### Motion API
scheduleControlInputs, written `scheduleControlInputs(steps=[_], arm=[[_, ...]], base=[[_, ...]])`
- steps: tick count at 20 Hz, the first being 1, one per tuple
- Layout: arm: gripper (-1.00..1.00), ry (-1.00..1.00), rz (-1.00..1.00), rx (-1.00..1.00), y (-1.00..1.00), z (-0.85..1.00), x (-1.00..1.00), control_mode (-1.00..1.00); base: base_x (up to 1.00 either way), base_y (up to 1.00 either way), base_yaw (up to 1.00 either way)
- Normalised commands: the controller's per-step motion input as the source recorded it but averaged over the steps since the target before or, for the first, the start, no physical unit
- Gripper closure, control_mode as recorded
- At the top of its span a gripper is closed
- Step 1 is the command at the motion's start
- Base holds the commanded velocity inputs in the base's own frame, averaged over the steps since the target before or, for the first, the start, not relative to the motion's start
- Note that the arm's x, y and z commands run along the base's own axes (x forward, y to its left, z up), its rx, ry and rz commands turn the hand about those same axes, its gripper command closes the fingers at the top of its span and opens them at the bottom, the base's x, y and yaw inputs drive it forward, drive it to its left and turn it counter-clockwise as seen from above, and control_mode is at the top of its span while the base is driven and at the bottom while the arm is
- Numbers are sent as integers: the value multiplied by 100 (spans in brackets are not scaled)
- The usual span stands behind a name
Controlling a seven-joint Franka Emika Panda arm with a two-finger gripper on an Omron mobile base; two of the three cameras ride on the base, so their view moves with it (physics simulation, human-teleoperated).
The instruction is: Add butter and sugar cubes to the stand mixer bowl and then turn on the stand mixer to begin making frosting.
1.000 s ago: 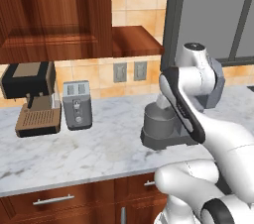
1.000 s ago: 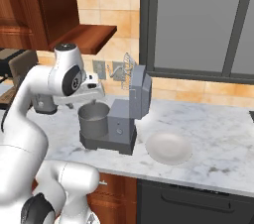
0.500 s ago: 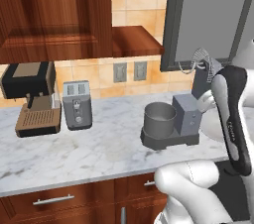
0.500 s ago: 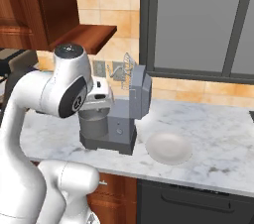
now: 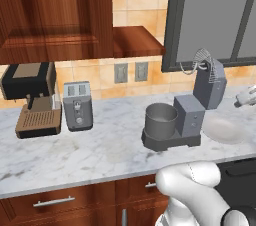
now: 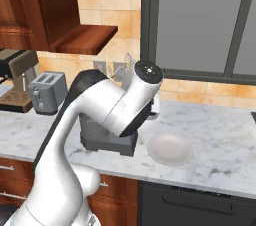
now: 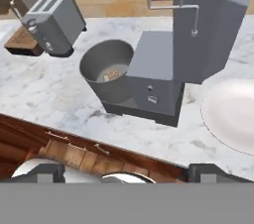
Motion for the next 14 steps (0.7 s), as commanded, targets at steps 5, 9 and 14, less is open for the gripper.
scheduleControlInputs(steps=[5, 9, 14], arm=[[-100, 0, 0, 34, -64, 0, 93, -100], [-100, 0, 0, 34, -31, -3, 98, -100], [-100, 0, 0, 31, -26, -9, 87, -100]], base=[[0, 0, 0], [0, 0, 0], [0, 0, 0]])
